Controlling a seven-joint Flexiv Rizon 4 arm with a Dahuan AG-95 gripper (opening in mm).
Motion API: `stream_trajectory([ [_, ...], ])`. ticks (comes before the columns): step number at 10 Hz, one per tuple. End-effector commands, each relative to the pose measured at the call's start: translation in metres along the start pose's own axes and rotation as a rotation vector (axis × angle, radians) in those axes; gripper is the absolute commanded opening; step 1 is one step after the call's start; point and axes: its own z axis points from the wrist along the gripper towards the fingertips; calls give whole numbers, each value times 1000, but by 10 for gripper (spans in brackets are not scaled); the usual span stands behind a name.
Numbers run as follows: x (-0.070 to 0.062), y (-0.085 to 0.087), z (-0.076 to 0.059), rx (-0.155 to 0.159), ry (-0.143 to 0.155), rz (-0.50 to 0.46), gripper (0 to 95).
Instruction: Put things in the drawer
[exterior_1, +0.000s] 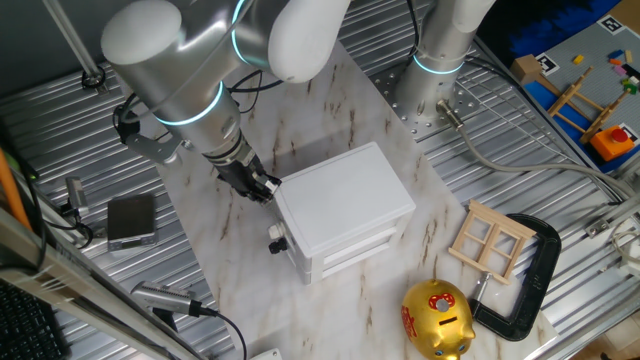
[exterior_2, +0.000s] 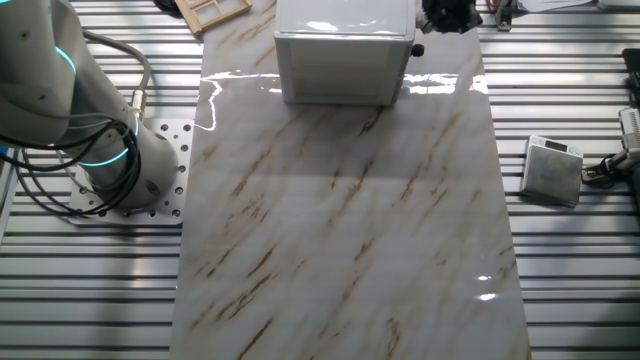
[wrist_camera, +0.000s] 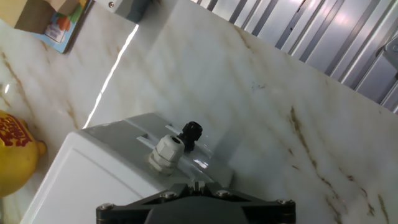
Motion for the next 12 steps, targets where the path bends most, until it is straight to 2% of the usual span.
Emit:
stream_trajectory([
  [1, 0, 0, 0, 6, 7, -26, 0],
  [5, 0, 0, 0, 11, 12, -37, 0],
  [9, 0, 0, 0, 15, 3, 37, 0],
  [12, 0, 0, 0, 18, 1, 47, 0],
])
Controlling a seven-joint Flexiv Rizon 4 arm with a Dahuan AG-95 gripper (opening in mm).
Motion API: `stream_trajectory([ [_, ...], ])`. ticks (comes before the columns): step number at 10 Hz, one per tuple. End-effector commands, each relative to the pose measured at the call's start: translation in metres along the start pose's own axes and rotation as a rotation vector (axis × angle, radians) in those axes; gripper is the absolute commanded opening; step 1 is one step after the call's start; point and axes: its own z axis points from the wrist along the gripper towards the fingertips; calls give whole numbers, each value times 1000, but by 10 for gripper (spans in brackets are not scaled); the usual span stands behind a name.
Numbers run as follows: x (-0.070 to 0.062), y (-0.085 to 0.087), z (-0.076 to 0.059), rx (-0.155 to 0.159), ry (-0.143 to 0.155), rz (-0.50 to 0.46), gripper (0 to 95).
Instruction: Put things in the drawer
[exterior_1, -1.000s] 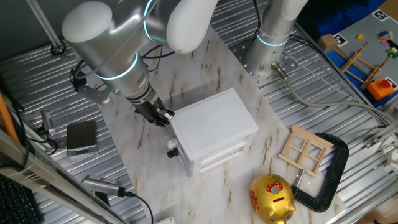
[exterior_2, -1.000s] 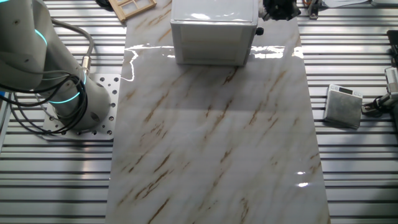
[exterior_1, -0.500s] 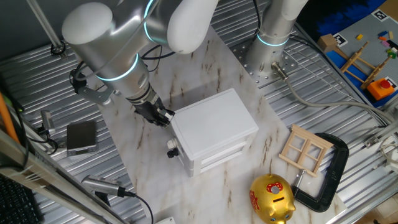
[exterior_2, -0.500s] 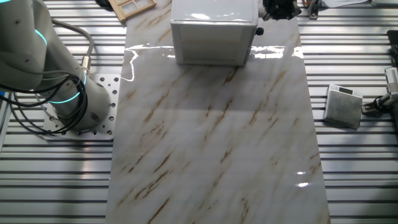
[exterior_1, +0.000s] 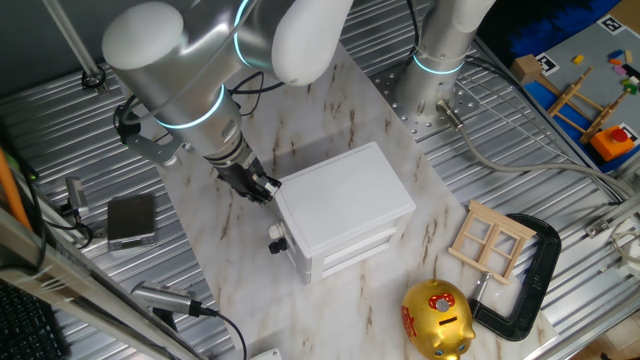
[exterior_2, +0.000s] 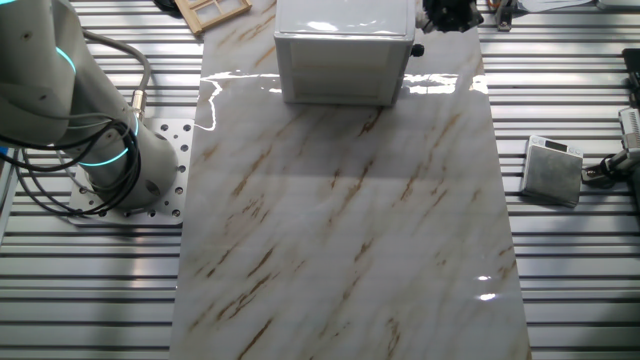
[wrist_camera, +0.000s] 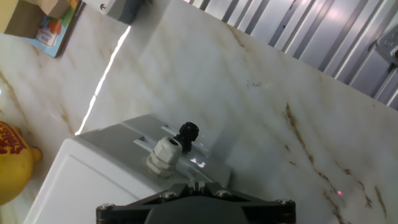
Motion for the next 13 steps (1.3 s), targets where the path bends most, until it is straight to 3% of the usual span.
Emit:
stream_trajectory([
  [1, -1, 0, 0, -3, -8, -4, 0],
  [9, 0, -1, 0, 19, 0, 5, 0],
  [12, 5, -22, -4, 19, -2, -5, 0],
  [13, 4, -42, -7, 31, 6, -32, 0],
])
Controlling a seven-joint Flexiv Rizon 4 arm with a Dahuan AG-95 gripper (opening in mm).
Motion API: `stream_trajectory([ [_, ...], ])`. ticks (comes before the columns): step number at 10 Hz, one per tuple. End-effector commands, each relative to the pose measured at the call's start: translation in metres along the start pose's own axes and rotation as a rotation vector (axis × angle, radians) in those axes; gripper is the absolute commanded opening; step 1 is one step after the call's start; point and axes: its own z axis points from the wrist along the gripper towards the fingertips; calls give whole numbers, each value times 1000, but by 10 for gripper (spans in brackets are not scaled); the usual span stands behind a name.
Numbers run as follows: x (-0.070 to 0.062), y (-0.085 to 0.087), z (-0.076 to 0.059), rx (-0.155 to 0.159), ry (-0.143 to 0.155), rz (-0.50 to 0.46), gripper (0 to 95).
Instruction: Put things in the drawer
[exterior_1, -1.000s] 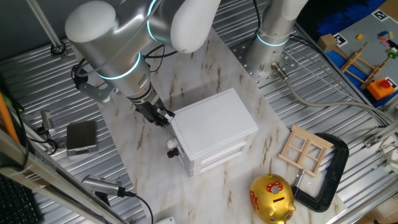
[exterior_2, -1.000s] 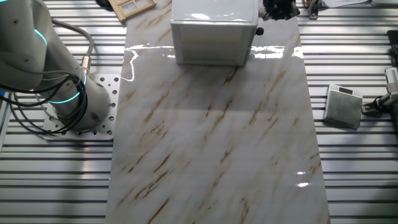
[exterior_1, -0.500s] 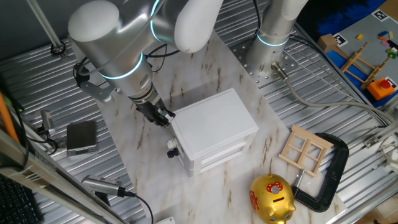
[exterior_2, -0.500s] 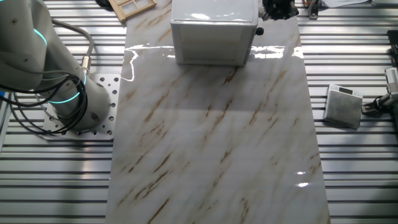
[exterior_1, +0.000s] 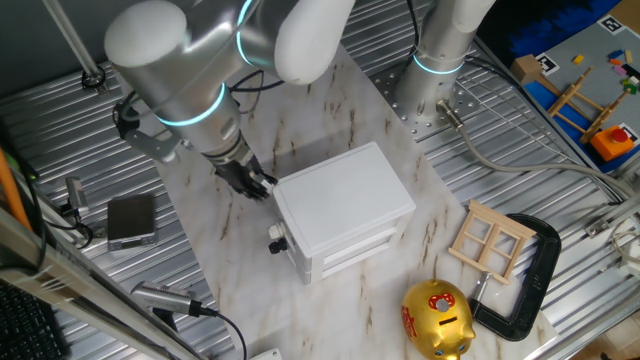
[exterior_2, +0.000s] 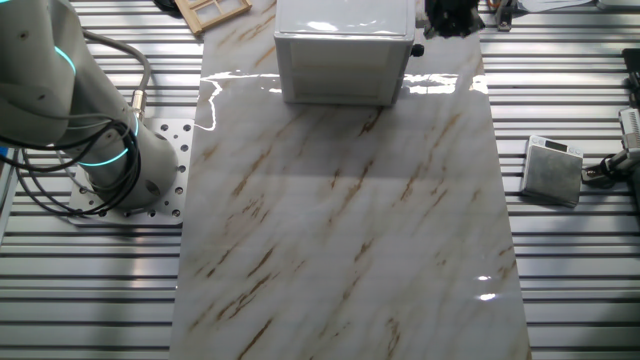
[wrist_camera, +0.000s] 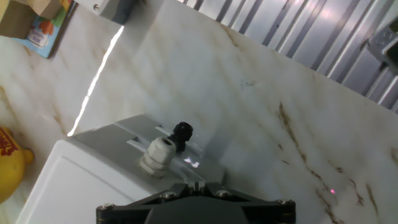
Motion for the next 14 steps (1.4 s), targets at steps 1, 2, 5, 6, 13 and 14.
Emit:
stream_trajectory([
  [1, -2, -34, -3, 6, 12, -51, 0],
  [2, 2, -53, -3, 11, 15, -88, 0],
  [5, 20, -92, 6, 20, 16, -159, 0],
  [6, 24, -95, 7, 16, 9, -162, 0],
  [13, 23, -92, 5, 28, 26, -31, 0],
  [14, 23, -92, 5, 27, 24, -14, 0],
])
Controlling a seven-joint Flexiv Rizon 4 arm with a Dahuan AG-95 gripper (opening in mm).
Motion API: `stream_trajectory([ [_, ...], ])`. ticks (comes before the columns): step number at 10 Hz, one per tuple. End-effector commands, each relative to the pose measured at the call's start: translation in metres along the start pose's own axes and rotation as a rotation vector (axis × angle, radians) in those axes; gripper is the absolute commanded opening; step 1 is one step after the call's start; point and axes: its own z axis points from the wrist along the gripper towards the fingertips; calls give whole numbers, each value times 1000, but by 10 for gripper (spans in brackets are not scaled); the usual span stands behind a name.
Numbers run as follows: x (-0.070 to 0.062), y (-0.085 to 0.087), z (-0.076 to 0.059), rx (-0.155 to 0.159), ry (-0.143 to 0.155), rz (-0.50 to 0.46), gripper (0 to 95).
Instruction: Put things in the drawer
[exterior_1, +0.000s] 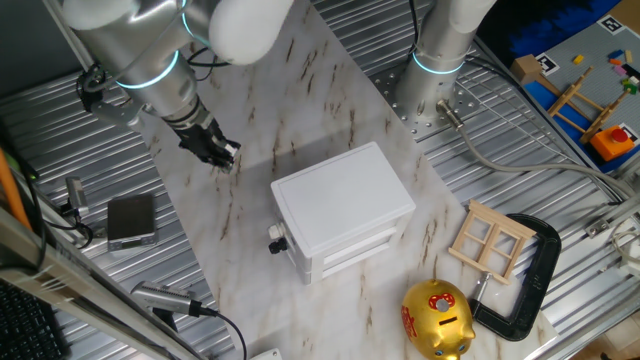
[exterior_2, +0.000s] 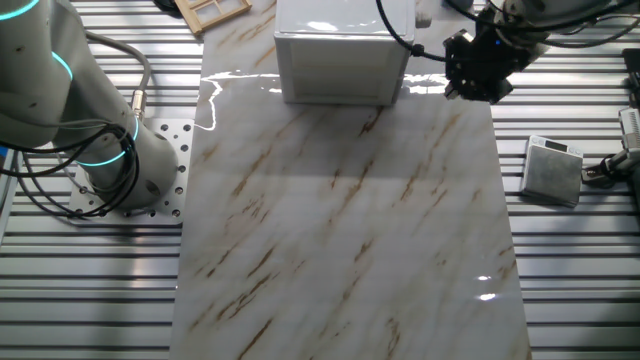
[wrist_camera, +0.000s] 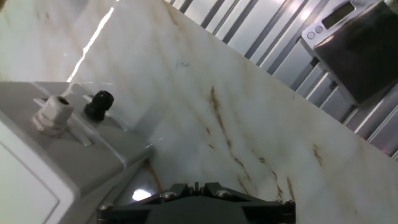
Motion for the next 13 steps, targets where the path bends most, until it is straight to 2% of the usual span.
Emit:
stream_trajectory([
  [1, 0, 0, 0, 10, 10, 48, 0],
  [3, 6, -11, 2, 16, -8, 27, 0],
  [4, 16, -32, 3, 19, -17, 1, 0],
  [6, 28, -66, 9, 23, -22, -47, 0],
  [8, 40, -100, 19, 24, -29, -101, 0],
  [10, 45, -119, 25, 28, -42, -135, 0],
  [13, 47, -119, 25, 31, -33, -127, 0],
])
